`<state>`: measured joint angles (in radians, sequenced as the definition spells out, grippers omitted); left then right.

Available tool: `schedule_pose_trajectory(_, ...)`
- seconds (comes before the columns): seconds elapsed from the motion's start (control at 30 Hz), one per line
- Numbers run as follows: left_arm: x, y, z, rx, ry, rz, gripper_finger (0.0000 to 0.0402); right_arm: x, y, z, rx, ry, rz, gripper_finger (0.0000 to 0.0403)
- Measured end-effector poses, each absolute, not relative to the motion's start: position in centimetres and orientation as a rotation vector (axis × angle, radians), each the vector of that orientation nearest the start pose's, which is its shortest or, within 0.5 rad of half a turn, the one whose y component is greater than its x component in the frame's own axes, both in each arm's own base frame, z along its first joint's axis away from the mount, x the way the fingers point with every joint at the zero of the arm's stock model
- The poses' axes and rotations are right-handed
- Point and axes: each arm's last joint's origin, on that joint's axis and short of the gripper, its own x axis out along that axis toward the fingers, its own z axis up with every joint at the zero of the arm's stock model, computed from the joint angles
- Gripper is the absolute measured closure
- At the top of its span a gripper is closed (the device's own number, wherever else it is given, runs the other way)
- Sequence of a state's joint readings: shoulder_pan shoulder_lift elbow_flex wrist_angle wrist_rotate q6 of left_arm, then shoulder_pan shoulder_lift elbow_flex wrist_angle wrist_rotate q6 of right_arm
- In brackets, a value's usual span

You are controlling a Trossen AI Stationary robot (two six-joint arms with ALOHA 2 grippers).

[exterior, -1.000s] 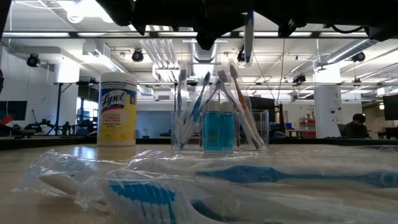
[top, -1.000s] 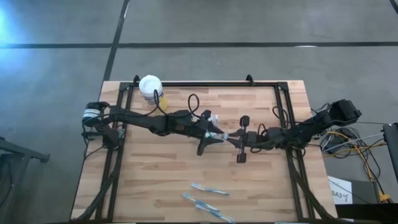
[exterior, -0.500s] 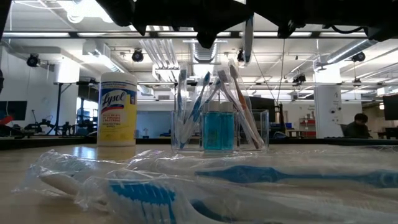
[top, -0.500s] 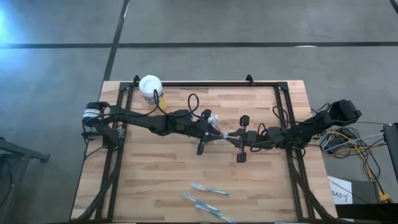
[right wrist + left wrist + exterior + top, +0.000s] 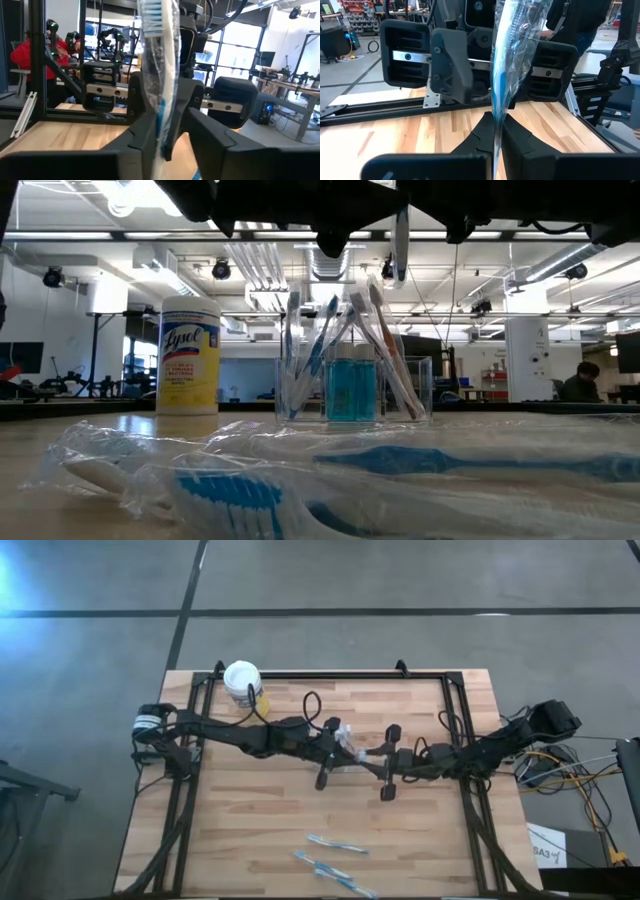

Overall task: Pick & Place toothbrushing station
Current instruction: Put the blue toothbrush into the left compartment of the transparent organizer

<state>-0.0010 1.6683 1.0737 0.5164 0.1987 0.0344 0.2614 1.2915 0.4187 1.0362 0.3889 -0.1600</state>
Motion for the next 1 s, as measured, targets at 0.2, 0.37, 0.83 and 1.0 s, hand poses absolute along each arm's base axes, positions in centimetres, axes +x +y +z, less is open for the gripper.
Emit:
schedule_pose_trajectory(0.2, 37.6, -0.4, 27.4, 0.028, 0.076, -0.197, 0.039, 23.6, 5.2, 22.8, -0.098, -0.164, -0.143, 0.024)
schedule_pose_trajectory(0.37, 36.3, -0.1, 29.0, 0.054, 0.081, -0.186, 0.039, 22.8, 5.3, 23.0, -0.093, -0.181, -0.126, 0.0217)
schedule_pose_trajectory(0.83, 27.8, 0.0, 29.2, 0.088, 0.016, -0.141, 0.039, 17.6, 4.1, 21.7, -0.018, -0.233, -0.095, 0.0269)
schedule_pose_trajectory(1.0, 25.6, 0.0, 27.0, 0.017, -0.053, -0.12, 0.039, 15.7, 3.5, 20.8, -0.013, -0.194, -0.084, 0.0342)
